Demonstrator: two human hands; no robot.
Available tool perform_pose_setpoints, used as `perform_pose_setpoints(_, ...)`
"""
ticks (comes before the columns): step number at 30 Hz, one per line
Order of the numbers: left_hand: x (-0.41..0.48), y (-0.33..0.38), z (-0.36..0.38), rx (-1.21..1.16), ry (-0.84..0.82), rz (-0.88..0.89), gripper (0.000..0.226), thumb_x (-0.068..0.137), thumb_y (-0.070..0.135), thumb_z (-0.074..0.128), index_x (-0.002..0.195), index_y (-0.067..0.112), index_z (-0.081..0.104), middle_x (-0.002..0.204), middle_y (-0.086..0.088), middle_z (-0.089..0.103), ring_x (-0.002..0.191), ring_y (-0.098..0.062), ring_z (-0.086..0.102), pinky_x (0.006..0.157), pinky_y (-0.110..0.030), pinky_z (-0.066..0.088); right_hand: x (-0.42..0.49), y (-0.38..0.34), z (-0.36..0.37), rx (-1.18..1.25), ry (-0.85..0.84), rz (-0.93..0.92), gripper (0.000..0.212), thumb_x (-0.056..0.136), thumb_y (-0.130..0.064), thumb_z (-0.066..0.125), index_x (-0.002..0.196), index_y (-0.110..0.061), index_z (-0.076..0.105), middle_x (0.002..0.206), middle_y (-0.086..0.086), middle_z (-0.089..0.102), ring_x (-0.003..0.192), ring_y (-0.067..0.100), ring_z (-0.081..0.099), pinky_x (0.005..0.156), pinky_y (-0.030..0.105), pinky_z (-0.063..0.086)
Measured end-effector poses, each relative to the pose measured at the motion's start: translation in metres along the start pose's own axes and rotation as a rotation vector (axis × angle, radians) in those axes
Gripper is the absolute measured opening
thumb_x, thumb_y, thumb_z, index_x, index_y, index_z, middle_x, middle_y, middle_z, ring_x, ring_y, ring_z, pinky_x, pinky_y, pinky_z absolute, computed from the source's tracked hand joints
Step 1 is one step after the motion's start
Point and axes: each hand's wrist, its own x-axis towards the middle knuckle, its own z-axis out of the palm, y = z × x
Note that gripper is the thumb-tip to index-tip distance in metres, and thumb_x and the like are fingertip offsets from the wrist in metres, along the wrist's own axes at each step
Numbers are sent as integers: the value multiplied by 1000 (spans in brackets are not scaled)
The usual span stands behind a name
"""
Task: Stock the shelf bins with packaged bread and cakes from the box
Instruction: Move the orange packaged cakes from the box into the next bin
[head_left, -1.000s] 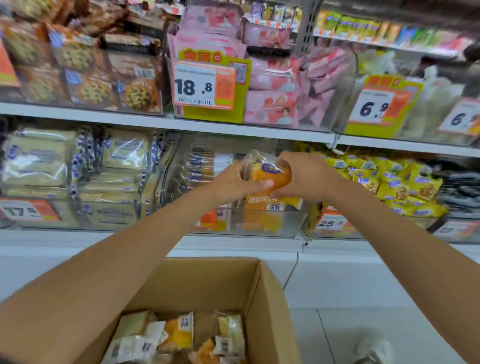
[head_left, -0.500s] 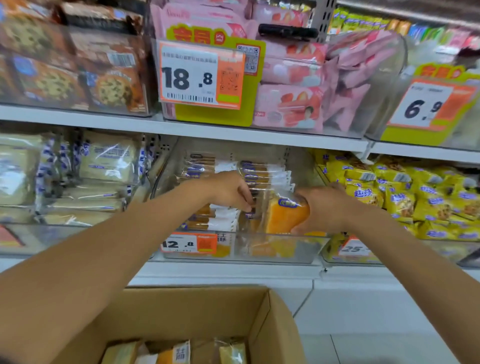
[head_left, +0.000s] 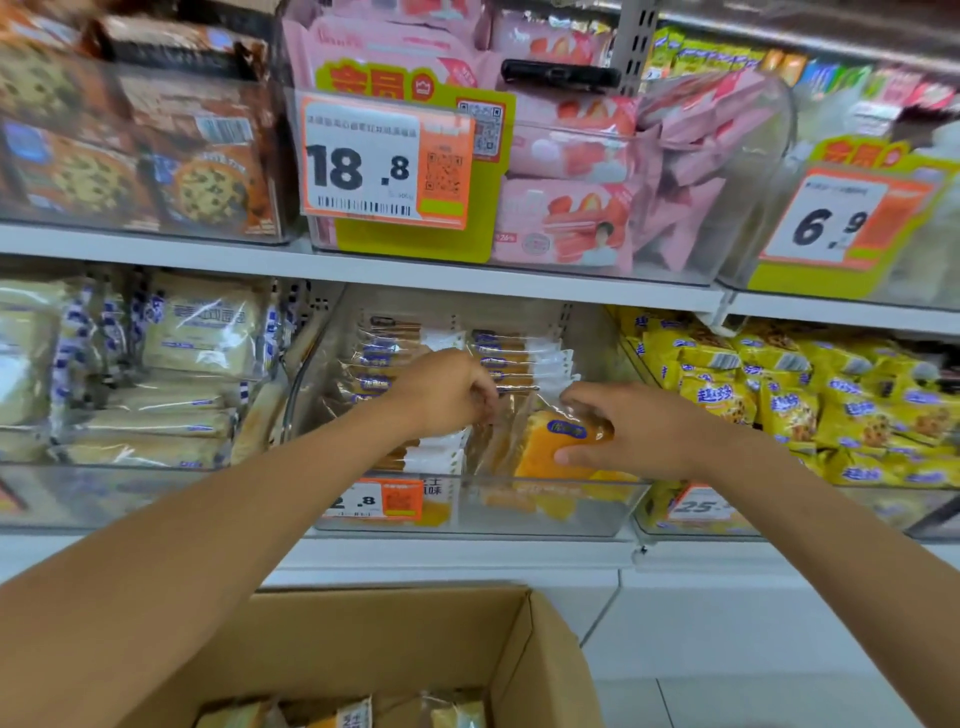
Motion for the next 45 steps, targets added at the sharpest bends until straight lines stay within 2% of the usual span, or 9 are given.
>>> perform_pose_setpoints(6,-10,-13,21,-317,154,-85,30,81,-2,64,86,23,79,58,23,56,49,6,49,57,-19,39,19,-16,13,38,-160,53,71,81,-82,36,142,-46,30,131,-1,50,123,21,49,100,37,42)
perform_pose_setpoints(10,-9,-17,18,-482,97,-121,26,84,2,70,80,27,78,77,11,74,71,-4,66,76,-34,57,16,-36,29,-223,-131,10,82,79,-82,10,147,-39,26,140,4,43,129,27,41,103,43,29)
perform_pose_setpoints(13,-12,-17,-4,-668,114,-185,13,94,19,64,98,21,76,96,11,72,83,9,63,88,-16,51,11,-41,29,-84,-175,-20,90,67,-86,2,142,-46,32,142,3,42,131,24,37,111,45,22)
perform_pose_setpoints(16,-25,-2,-14,-574,-7,-102,29,99,34,53,117,22,71,118,11,67,105,4,60,94,-14,44,16,-21,24,109,-31,67,69,83,-73,4,123,-45,52,125,3,54,121,23,48,105,46,37)
perform_pose_setpoints(18,-36,10,-7,-472,-113,-53,37,100,40,48,126,21,67,127,6,65,116,-6,59,103,-25,43,23,-18,38,26,35,180,59,97,-60,13,142,-32,40,137,6,47,130,29,40,106,47,37)
perform_pose_setpoints(22,-45,-3,14,-7,-191,78,47,104,48,30,147,35,41,157,16,31,146,-2,21,121,-42,17,32,-30,66,178,15,158,52,106,-36,19,155,-24,11,160,7,16,149,27,3,122,39,0)
perform_pose_setpoints(27,-43,8,9,-267,-250,-88,69,86,79,18,143,47,42,160,16,26,150,-7,10,122,-49,2,29,-28,67,341,48,182,56,104,-43,23,155,-33,1,163,3,-7,149,23,-15,121,40,0)
perform_pose_setpoints(34,-49,-7,16,118,-351,64,52,102,54,22,153,46,13,162,21,-3,147,1,-13,120,-45,-13,16,-7,56,444,149,228,46,104,-42,30,147,-28,40,161,2,22,149,11,7,114,28,14)
perform_pose_setpoints(45,-47,15,12,264,-352,90,53,107,41,15,157,34,2,163,19,-6,148,-1,-18,119,-50,-16,25,-14,80,246,-86,274,66,95,-61,2,154,-33,-5,161,-15,-15,149,13,-11,121,49,9)
